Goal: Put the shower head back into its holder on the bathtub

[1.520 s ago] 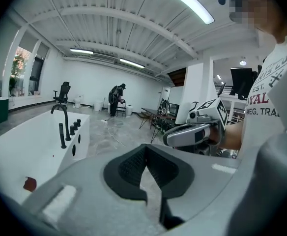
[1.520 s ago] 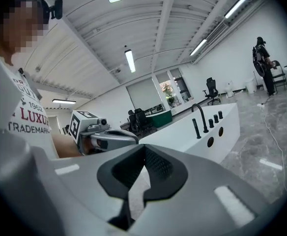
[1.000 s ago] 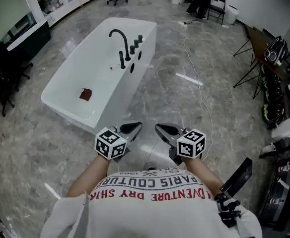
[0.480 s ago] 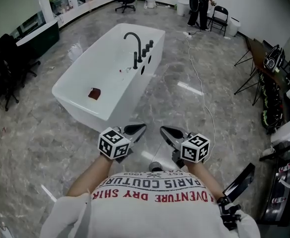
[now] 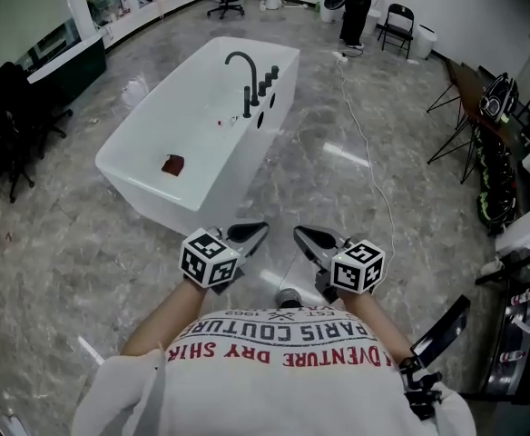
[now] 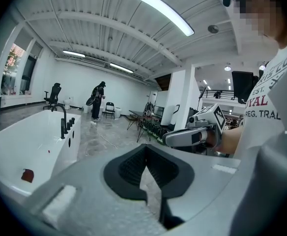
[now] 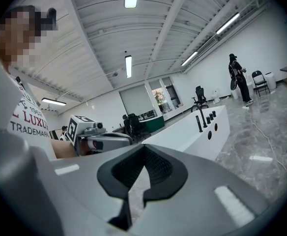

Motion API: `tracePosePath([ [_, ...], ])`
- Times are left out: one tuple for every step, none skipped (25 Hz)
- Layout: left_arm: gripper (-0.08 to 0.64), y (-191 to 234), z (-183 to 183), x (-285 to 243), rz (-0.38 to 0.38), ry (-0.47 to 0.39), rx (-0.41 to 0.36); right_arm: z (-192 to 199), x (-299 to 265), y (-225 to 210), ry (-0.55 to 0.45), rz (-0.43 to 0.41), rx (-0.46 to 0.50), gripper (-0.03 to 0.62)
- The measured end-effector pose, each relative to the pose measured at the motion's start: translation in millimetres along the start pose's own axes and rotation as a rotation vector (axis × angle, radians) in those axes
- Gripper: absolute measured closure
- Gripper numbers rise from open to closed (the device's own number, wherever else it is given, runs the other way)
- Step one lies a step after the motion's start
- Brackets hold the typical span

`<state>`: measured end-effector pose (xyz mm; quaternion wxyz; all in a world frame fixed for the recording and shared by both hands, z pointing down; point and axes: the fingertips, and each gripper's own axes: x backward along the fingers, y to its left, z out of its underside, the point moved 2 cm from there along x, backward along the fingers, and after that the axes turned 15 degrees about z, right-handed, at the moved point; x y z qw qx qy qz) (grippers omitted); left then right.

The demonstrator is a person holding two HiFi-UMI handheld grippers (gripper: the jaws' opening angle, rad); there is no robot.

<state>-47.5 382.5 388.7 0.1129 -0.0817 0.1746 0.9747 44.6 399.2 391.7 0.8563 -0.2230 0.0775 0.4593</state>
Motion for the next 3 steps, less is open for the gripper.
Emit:
tracePosePath([
  [0.558,-1.1,-0.3,0.6,0.000,0.001,-0.002,0.2,0.9,0.4,-0.001,0.001,-0.001,0.591],
  [0.558,-2.2,-0.9,1.2,0.000,0.001,-0.004,0.1,1.8,0.9,-0.002,0.001,-0.002,0.591],
  [0.558,-3.3,-1.6,1.8,0.000,0.002,-0.007,-0.2,2.8,1.3,-0.004,0.001,-0.002,0.591],
])
